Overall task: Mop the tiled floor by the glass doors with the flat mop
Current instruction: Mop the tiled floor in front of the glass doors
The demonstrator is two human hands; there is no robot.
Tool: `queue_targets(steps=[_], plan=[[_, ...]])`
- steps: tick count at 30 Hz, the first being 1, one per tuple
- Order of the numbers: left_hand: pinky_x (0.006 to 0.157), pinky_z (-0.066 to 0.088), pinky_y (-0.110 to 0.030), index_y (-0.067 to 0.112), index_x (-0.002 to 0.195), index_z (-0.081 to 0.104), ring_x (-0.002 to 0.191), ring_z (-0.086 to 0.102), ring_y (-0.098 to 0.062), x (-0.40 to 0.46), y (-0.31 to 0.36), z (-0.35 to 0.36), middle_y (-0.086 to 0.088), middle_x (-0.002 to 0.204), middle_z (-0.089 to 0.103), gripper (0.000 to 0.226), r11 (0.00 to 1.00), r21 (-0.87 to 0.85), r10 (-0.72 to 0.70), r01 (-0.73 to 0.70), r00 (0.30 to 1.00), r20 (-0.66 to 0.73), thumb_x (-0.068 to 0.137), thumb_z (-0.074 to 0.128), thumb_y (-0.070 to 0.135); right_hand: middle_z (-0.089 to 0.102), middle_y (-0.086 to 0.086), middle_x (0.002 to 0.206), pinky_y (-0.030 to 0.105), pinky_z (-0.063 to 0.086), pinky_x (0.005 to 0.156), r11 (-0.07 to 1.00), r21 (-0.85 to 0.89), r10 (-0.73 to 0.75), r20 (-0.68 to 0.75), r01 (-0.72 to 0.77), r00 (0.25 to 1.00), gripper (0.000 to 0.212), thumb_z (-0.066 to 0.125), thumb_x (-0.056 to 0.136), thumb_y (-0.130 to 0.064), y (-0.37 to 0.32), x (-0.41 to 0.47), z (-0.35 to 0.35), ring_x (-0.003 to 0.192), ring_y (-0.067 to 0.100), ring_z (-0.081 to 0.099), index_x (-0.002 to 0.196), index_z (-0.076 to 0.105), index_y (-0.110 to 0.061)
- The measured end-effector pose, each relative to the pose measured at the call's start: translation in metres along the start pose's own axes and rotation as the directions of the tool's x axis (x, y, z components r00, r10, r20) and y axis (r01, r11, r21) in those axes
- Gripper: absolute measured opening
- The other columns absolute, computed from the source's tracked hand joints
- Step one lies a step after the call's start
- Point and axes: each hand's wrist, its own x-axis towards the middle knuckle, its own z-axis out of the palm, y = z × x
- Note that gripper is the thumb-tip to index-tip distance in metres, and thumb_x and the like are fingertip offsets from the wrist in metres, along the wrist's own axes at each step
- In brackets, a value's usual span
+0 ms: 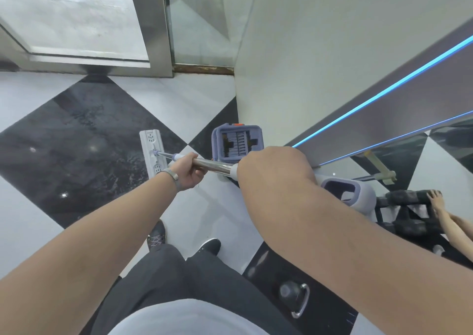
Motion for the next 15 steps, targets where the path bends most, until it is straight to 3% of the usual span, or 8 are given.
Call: queue_targets(steps=[5,9,13,15], plan=[[0.027,0.033,-0.013,0.015,0.070,0.036,0.027,0.044,-0.009,-0.008,0.003,0.002,0.001,0.040,0.050,0.037,0.999,-0.047,0.012,-0.011,1.000,0.009,0.103,0.037,0.029,0.048,0.011,0.101,0.043,0.050,0.084,0.999,-0.040,-0.018,-0.015,0.017,1.000,0.042,0.047,0.090,-0.001,-0.008,-0.008,-0.013,0.101,0.035,0.057,0.131,0.051,-0.011],[0.028,0.033,-0.014,0.016,0.070,0.034,0.028,0.044,-0.009,-0.013,0.005,0.003,0.003,0.037,0.046,0.035,0.998,-0.068,0.008,-0.006,1.000,0.029,0.102,0.037,0.028,0.054,0.012,0.127,0.041,0.047,0.083,0.998,-0.059,-0.018,-0.016,0.017,1.000,0.041,0.047,0.093,-0.004,0.000,-0.013,-0.018,0.114,0.035,0.055,0.134,0.048,-0.010],[0.027,0.034,-0.011,0.014,0.080,0.039,0.026,0.044,-0.010,-0.022,0.010,0.009,-0.002,0.041,0.050,0.026,0.999,-0.014,0.029,-0.029,1.000,0.001,0.101,0.039,0.029,0.055,0.007,0.114,0.039,0.048,0.082,0.999,-0.040,0.010,-0.094,-0.013,0.995,0.037,0.047,0.092,-0.006,0.011,-0.030,-0.007,0.100,0.029,0.054,0.129,0.050,-0.011],[0.026,0.034,-0.012,0.012,0.079,0.040,0.025,0.045,-0.010,-0.029,0.014,0.012,-0.003,0.040,0.050,0.028,0.999,0.001,0.048,-0.048,0.999,-0.011,0.101,0.040,0.029,0.048,0.004,0.098,0.033,0.045,0.071,0.998,-0.058,-0.002,-0.135,-0.006,0.991,0.039,0.049,0.090,-0.004,0.019,-0.037,-0.003,0.087,0.026,0.045,0.128,0.049,-0.013]])
